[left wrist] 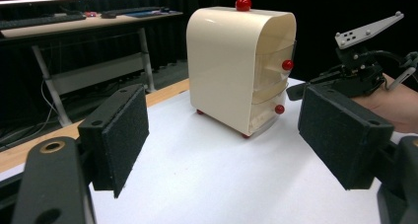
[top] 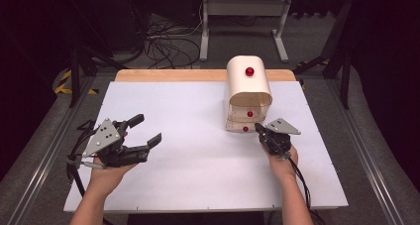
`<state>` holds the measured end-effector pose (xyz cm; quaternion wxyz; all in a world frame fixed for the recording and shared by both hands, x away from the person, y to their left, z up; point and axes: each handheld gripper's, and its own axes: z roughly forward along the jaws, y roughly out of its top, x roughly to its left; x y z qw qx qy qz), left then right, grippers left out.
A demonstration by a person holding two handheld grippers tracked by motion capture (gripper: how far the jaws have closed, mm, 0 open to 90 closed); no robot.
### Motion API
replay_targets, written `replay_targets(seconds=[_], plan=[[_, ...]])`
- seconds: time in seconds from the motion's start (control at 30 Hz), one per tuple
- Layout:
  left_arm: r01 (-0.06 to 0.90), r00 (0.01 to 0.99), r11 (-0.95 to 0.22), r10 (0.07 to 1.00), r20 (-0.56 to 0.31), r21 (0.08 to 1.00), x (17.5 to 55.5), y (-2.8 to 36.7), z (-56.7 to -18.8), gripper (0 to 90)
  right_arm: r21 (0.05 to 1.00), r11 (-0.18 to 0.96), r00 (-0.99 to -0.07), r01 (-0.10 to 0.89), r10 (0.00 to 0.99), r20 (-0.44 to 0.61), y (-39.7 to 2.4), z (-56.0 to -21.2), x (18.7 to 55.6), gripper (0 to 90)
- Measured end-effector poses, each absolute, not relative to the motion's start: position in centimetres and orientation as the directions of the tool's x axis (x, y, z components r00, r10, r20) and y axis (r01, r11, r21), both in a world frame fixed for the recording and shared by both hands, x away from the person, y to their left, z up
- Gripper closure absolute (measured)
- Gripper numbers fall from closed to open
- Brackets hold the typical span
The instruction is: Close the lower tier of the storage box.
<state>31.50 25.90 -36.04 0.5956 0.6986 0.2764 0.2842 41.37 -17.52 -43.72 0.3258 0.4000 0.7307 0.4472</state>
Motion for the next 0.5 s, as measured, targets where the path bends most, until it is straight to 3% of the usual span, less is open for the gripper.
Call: replay_targets(seconds=[0.5], plan=[[0.048, 0.687, -0.139, 0.724, 0.068, 0.989, 31.5, 26.0, -36.0, 20.1, 0.949, 0.202, -0.514, 0.244, 0.856, -0.050, -17.8, -42.1, 39.9, 81.5]])
